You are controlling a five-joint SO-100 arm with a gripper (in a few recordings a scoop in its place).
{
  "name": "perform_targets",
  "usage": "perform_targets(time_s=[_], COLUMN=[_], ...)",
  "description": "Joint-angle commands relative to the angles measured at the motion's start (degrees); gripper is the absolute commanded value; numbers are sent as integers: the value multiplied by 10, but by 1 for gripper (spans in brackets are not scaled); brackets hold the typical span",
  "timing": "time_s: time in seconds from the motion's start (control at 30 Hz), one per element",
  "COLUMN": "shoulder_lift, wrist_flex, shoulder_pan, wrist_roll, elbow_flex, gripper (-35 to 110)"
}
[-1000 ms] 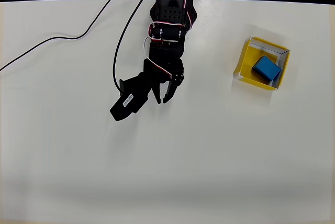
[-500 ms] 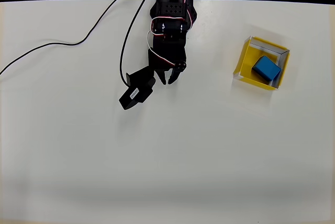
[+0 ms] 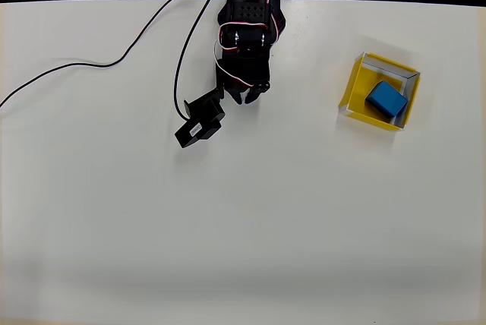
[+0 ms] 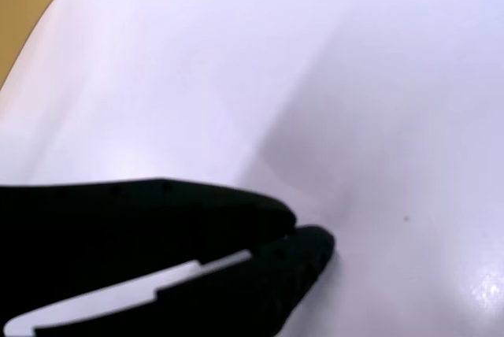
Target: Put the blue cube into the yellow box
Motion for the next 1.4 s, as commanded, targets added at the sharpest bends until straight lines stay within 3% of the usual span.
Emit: perform_targets(time_s=[0.0, 1.37], shoulder_lift=[16, 14], wrist_flex=[10, 10], shoulder_pan=[1, 11], wrist_roll=[15, 39], elbow_flex=[16, 16], gripper=[1, 2])
